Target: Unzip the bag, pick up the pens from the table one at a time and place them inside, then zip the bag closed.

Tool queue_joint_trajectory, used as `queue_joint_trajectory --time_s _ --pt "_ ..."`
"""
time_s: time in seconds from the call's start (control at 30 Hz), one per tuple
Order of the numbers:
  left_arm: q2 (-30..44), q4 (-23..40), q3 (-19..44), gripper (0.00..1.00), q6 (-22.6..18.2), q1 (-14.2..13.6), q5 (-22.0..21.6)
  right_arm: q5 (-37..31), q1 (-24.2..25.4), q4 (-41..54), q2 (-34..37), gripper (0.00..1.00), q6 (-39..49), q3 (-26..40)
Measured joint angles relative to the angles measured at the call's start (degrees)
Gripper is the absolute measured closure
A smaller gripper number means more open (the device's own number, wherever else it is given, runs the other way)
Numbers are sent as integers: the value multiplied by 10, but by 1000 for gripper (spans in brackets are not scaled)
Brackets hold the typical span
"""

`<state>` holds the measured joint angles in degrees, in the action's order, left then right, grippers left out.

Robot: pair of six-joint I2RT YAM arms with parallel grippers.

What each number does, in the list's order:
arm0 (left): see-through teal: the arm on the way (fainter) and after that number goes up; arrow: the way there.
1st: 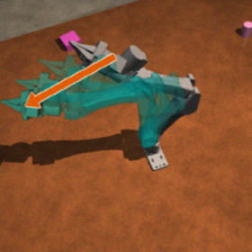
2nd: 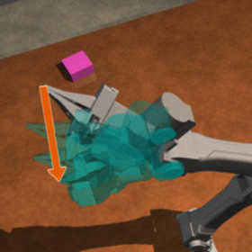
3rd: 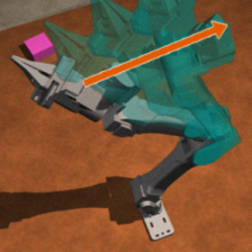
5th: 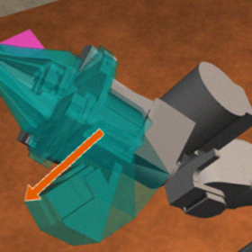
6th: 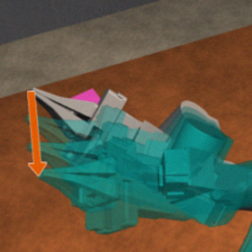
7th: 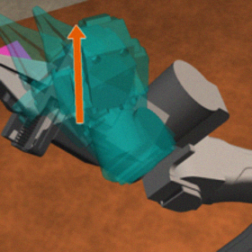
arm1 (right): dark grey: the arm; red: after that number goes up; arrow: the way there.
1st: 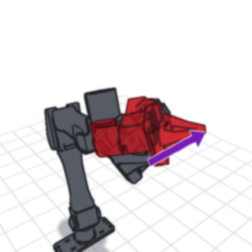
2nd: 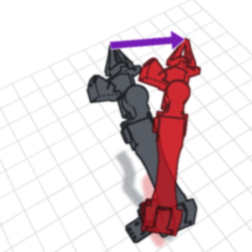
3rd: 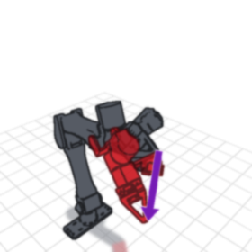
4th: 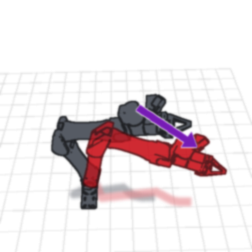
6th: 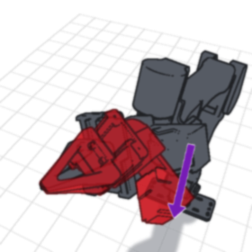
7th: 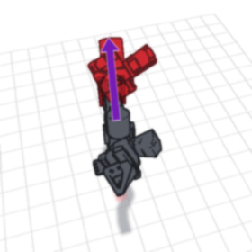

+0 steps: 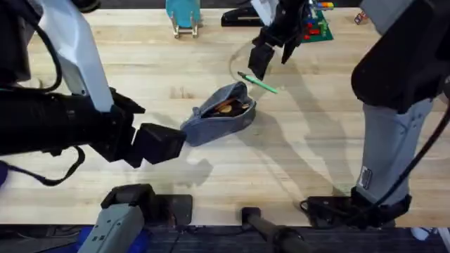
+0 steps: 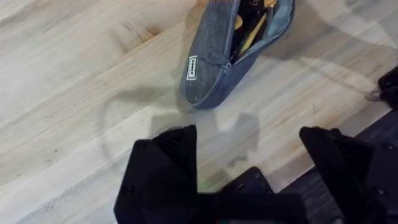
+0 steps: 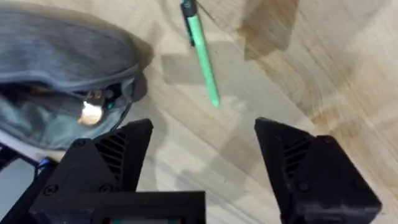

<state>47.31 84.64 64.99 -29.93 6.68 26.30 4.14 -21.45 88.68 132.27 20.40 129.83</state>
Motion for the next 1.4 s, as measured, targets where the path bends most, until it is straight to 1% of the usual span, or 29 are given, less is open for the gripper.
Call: queue_joint_trajectory --time_s 0.13,0.33,0.7,0.93,1.07,1.2,1.4 --pt "0 0 0 6 0 0 0 -6 0 -40 0 5 -14 -34" --pt "0 0 0 6 0 0 0 -12 -2 -102 0 5 -35 -66" --pt "0 0 0 6 0 0 0 -20 -13 -180 0 5 -72 -147" --pt "0 0 0 4 0 0 -1 -66 -31 -239 -20 5 -114 -206" --pt "0 0 0 5 0 0 -5 -74 -36 -273 -40 5 -130 -243" --pt "0 0 0 5 0 0 -6 -75 -38 -290 -53 5 -138 -267" --pt "0 0 0 6 0 0 -6 -76 -38 -296 -59 13 -147 -278"
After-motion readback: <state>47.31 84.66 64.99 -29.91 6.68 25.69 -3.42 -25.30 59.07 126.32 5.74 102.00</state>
